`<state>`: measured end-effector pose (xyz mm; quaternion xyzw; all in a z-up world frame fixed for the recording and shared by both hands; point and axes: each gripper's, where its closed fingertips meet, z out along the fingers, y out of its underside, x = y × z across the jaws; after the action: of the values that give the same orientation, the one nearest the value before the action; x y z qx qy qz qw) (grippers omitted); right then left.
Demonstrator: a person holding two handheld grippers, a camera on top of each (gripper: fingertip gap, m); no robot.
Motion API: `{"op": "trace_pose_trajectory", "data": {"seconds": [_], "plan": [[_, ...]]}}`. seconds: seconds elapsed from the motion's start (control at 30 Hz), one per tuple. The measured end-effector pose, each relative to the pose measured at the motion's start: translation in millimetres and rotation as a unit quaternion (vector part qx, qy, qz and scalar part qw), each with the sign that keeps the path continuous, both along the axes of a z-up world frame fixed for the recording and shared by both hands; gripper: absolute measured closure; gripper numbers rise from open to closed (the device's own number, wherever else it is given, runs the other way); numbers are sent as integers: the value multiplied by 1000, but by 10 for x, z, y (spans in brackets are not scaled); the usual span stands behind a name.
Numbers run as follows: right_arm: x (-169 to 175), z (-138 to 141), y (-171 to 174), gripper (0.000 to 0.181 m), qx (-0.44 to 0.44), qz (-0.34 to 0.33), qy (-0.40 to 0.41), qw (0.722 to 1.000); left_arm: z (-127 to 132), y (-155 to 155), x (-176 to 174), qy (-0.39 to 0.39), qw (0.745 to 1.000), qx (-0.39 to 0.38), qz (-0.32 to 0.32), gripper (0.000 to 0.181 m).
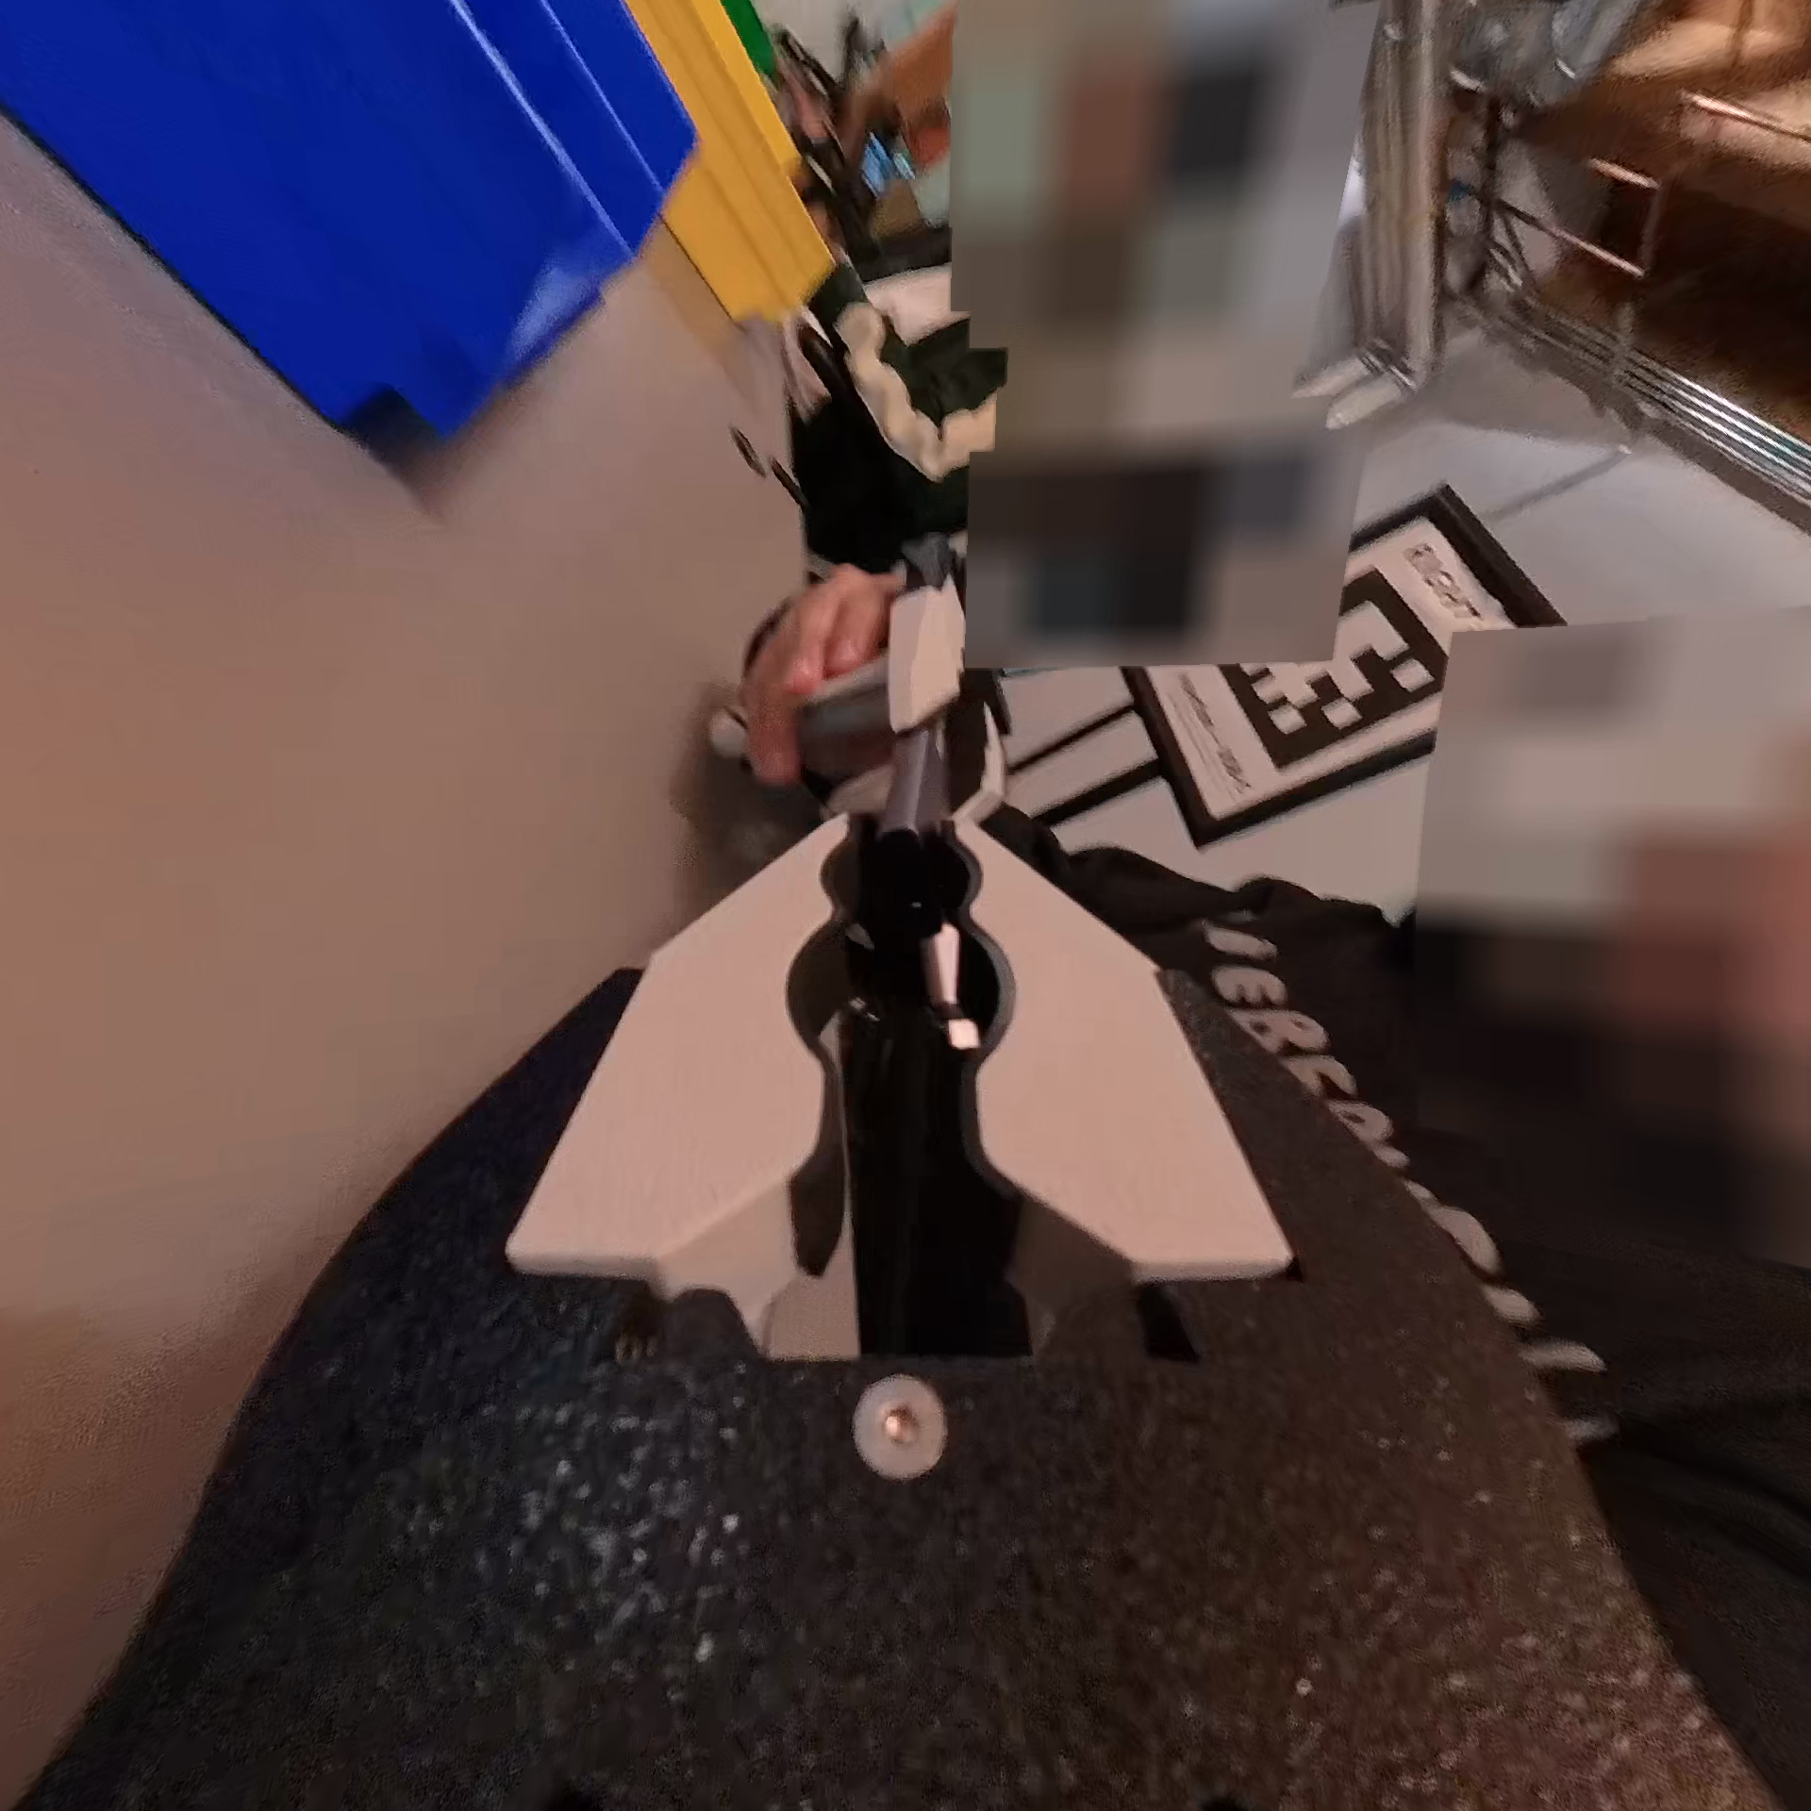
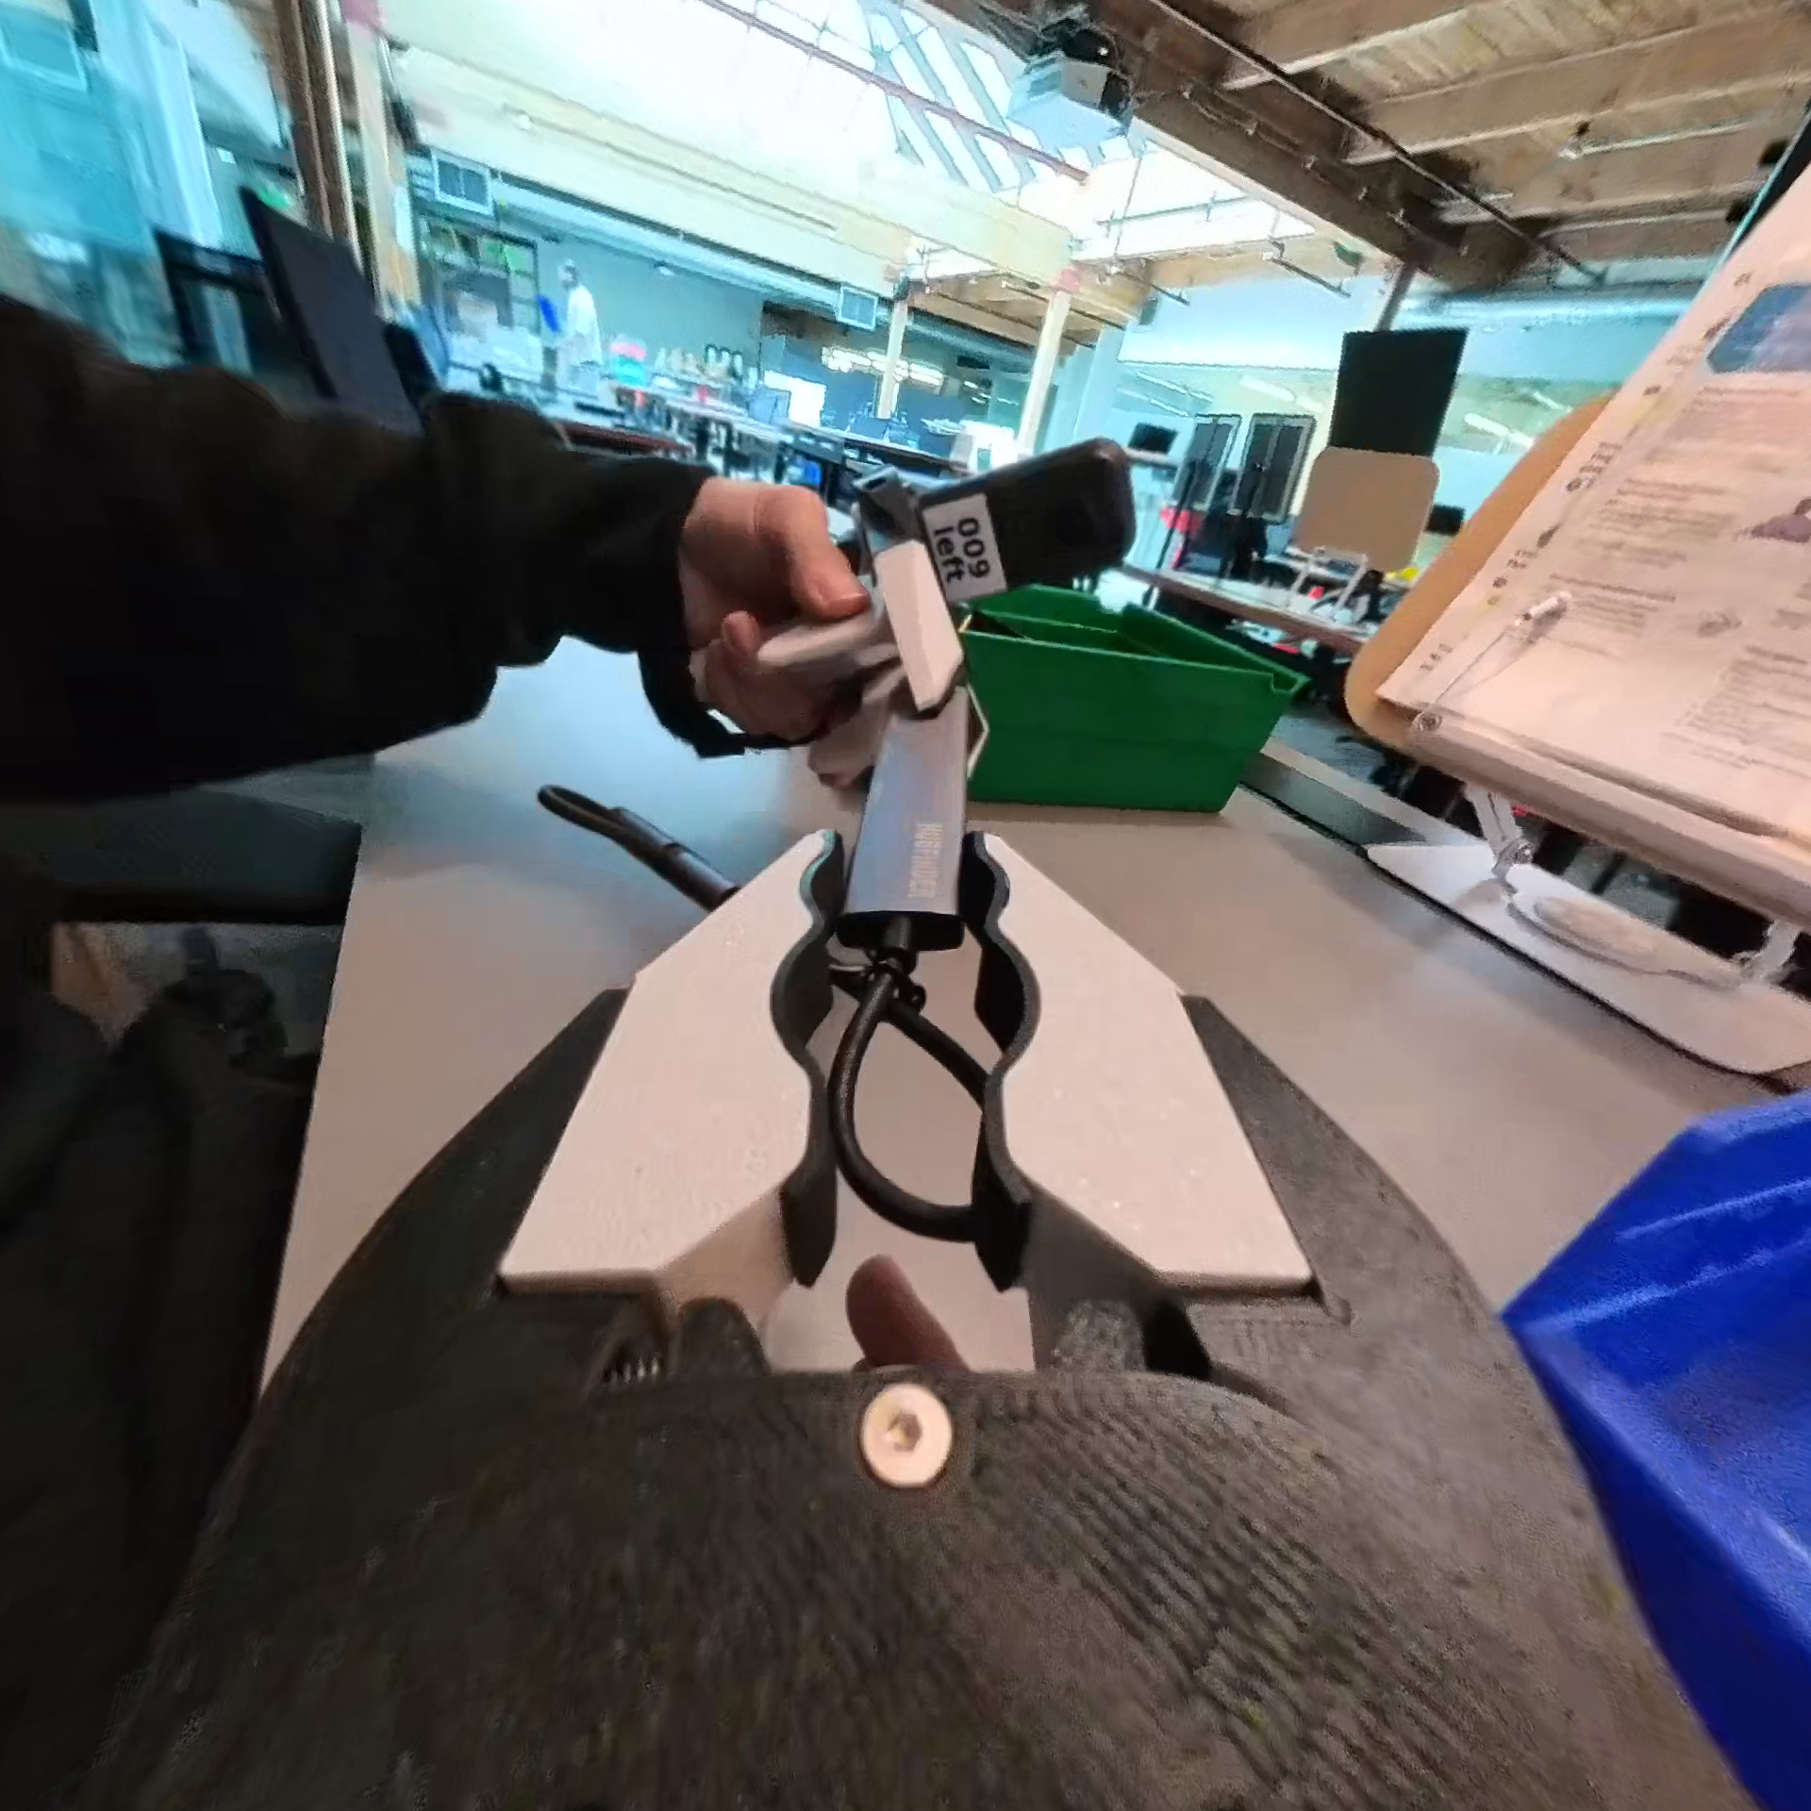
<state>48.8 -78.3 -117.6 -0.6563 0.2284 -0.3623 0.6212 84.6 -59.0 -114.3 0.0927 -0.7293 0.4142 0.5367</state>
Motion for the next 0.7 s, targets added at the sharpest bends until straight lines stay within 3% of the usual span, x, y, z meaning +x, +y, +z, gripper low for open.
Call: {"op": "trace_pose_trajectory", "data": {"seconds": [0.13,0.27,0.33,0.43,0.53,0.63,0.7], "plan": [[21,30,-67,158,54,-13,12,998,50,-7,257,-79,988,-44,123,157],[65,73,-198,158,87,-44,14,995,316,161,582,-199,939,-111,258,154],[90,87,-254,158,102,-56,16,993,437,277,611,-270,908,-136,289,154],[136,135,-355,158,137,-77,11,988,471,463,686,-403,844,-126,332,146],[177,191,-464,158,174,-103,-2,979,576,769,901,-519,747,-105,401,147],[200,216,-536,158,189,-117,-11,975,693,1260,1280,-568,672,-22,474,144],[212,224,-561,158,191,-124,-15,974,684,1639,1587,-577,644,64,498,141]]}}
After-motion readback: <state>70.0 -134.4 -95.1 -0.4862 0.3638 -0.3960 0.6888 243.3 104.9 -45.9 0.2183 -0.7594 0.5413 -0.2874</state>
